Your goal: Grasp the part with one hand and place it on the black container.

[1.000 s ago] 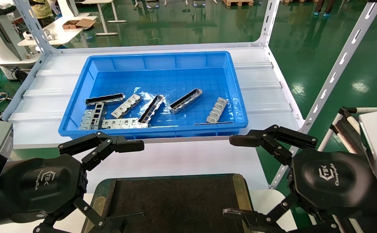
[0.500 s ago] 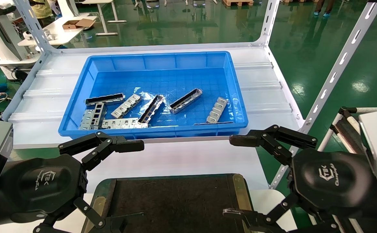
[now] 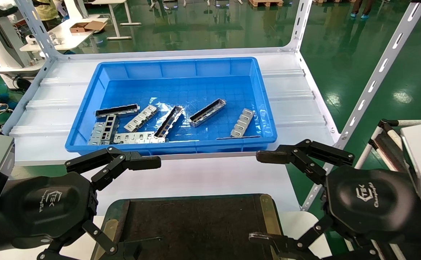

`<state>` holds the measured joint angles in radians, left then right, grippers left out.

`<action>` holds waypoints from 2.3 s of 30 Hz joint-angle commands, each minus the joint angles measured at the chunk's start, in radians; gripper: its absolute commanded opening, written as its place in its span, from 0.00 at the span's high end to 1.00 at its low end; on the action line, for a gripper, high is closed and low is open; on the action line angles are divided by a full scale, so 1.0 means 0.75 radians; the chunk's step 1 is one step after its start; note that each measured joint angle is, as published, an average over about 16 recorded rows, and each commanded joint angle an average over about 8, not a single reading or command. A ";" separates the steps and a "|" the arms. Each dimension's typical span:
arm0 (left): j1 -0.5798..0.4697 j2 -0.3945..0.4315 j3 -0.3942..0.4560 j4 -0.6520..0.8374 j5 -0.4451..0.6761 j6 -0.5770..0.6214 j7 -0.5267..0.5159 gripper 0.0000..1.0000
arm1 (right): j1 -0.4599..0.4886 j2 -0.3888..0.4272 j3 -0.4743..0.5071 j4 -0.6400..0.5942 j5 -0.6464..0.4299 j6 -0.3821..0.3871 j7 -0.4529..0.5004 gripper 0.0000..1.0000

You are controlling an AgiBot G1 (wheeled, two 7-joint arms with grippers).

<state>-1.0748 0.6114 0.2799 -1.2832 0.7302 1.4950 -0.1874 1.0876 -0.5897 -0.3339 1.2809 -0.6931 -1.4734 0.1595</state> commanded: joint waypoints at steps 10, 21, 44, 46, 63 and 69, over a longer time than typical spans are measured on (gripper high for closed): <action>0.000 0.000 0.000 0.000 0.000 0.000 0.000 0.00 | 0.000 0.000 0.000 0.000 0.000 0.000 0.000 0.00; 0.001 0.004 0.000 0.003 0.002 -0.006 0.003 0.00 | 0.000 0.000 0.000 0.000 0.000 0.000 0.000 0.00; -0.094 0.161 0.065 0.105 0.230 -0.238 0.067 0.00 | 0.001 0.000 -0.001 -0.001 0.000 0.000 -0.001 0.00; -0.118 0.195 0.079 0.138 0.266 -0.273 0.074 0.00 | 0.001 0.000 -0.001 -0.001 0.001 0.000 -0.001 0.00; -0.439 0.582 0.234 0.650 0.596 -0.567 0.170 0.00 | 0.001 0.000 -0.002 -0.001 0.001 0.000 -0.001 0.00; -0.561 0.738 0.283 0.901 0.687 -0.659 0.239 0.00 | 0.001 0.000 -0.002 -0.001 0.001 0.000 -0.001 0.00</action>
<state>-1.4905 1.1621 0.4878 -0.6078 1.2388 0.9998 -0.0043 1.0884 -0.5895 -0.3353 1.2799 -0.6924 -1.4735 0.1587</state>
